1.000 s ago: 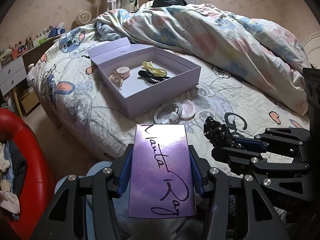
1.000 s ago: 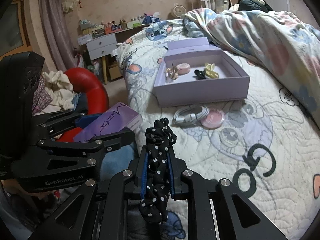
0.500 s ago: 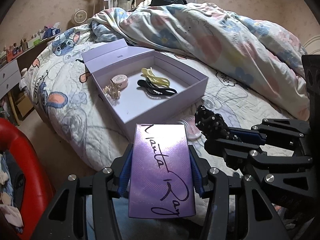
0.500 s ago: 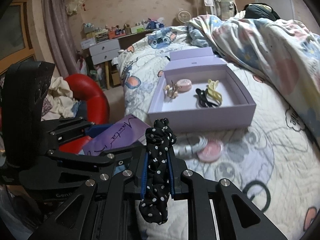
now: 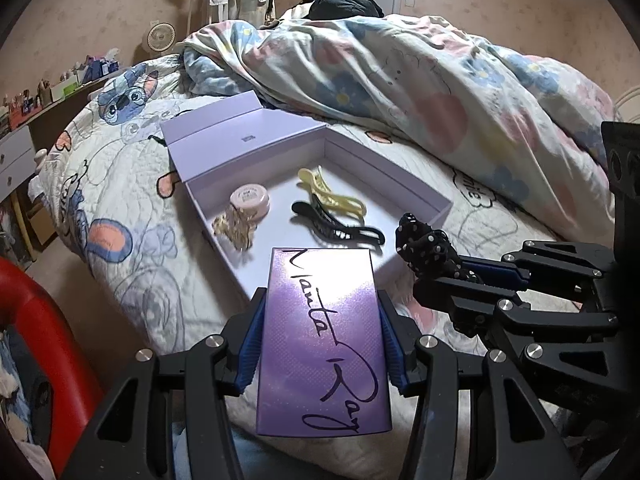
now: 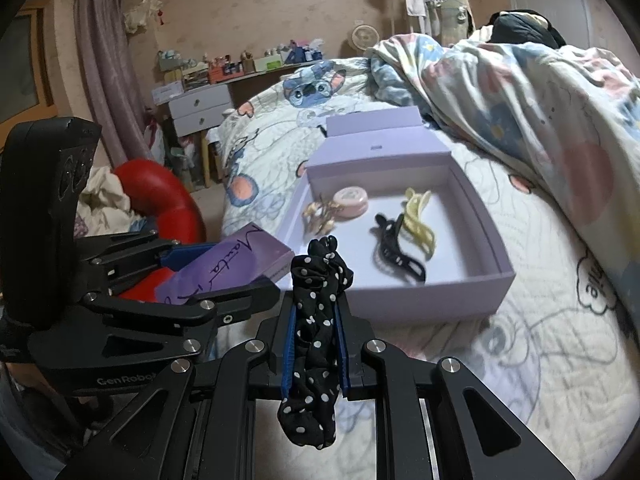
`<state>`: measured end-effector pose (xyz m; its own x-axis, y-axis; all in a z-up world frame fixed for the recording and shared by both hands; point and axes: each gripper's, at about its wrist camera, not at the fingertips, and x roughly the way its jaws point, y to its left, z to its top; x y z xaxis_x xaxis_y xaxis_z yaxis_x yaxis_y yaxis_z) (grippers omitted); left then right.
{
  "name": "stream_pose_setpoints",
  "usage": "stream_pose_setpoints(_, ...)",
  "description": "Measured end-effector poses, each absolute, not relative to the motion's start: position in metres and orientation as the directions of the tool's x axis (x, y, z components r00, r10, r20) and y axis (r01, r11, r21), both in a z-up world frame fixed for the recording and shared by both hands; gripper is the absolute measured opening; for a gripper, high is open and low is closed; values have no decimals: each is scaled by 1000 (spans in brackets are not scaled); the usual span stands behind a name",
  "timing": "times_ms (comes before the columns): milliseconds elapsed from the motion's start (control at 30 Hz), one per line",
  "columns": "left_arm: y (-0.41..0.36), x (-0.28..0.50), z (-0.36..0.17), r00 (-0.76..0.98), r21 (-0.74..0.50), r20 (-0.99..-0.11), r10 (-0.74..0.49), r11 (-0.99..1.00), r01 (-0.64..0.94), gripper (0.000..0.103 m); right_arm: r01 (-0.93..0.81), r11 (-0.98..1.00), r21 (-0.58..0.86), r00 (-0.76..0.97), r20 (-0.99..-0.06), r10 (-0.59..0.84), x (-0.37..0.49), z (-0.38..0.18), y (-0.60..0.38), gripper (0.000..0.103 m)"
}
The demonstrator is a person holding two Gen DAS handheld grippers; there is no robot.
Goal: Organize rigid objects
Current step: 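Carry the scrunchie and palette over the lavender box with both grippers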
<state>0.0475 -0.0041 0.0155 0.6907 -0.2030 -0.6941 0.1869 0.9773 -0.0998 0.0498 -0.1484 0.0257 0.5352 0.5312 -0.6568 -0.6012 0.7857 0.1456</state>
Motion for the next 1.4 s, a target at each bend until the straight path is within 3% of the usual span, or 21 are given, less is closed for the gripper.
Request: stream_pose_setpoints(1400,20,194,33,731,-1,-674,-105,990,141,51,-612,791,17,627,-600,498,197,43,-136,17)
